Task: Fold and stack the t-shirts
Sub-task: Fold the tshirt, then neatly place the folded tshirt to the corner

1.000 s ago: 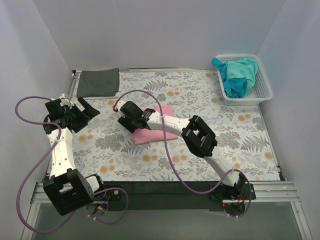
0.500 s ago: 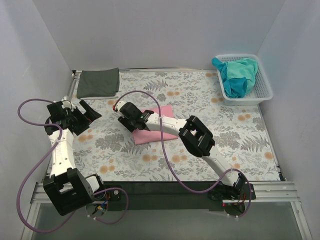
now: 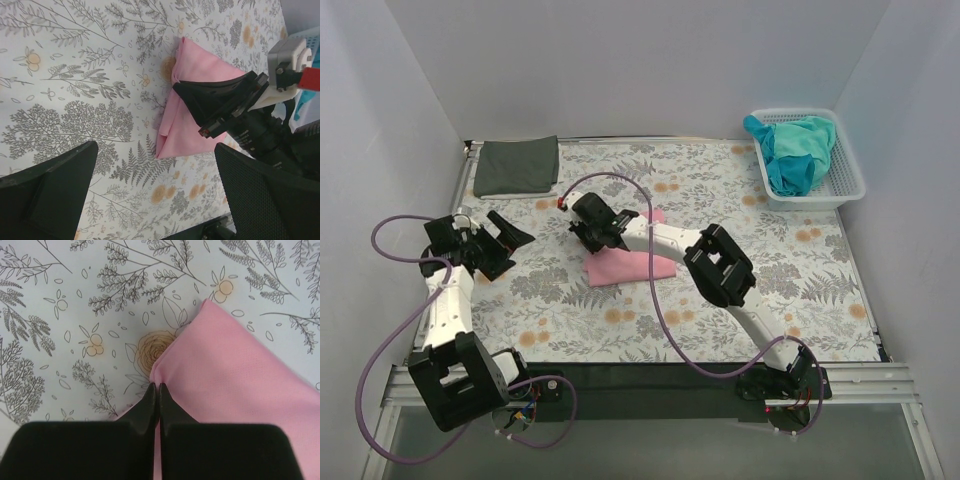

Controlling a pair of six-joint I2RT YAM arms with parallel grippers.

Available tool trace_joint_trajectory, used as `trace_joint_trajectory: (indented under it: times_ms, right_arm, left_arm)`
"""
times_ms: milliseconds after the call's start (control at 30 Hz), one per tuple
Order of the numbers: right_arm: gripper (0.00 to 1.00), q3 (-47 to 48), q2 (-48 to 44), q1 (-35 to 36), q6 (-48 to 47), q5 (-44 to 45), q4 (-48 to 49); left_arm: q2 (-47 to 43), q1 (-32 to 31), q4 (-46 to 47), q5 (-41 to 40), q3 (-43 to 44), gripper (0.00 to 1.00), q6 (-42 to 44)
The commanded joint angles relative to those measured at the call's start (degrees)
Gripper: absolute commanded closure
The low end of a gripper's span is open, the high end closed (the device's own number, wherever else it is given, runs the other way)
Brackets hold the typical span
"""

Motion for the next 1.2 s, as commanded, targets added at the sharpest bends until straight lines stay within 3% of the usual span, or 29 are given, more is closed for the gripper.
trace_joint_trajectory:
  times_ms: [0,233,467,600,700,1000,1100,1167]
  right_arm:
    - [0.99,0.11,-4.97,-2.65,3.95,-6.88,-4.46]
    - [0.99,0.11,-9.02,-6.44,8.26,-17.26,-3.14]
    - [0.99,-0.24,-8.76,-8.38,10.02,-19.72,-2.88]
    - [0.99,-0.24,-8.32,-8.99,10.90,-21.13,-2.70]
    - [0.99,0.11,-7.62,-9.08,11.78,-22.01,-2.53]
    - [0.99,0.72,-6.48,-9.52,13.62,-22.89,-2.27]
    - [0.99,1.34,-5.77,-10.22,14.50,-22.63,-2.26]
    - [0.99,1.51,-5.51,-10.57,14.77,-22.19,-2.18]
  left_arm:
    - [-1.64,-0.21,5.76,7.19,-4.54,0.02,-4.80]
    - [-3.58,-7.23,22.20,10.81,-15.36,0.02,-11.91]
    - [4.06,-18.14,39.24,3.52,-19.85,0.02,-20.97]
    - [11.26,-22.88,49.87,2.11,-18.64,0.02,-23.00]
    - [17.41,-27.88,52.53,-0.61,-15.82,0.02,-22.30]
    - [32.89,-33.61,61.49,-5.10,-9.58,0.02,-28.71]
    - [36.83,-33.96,62.39,-5.72,-8.17,0.13,-31.61]
    - [38.08,-33.97,62.21,-5.80,-7.03,0.27,-32.32]
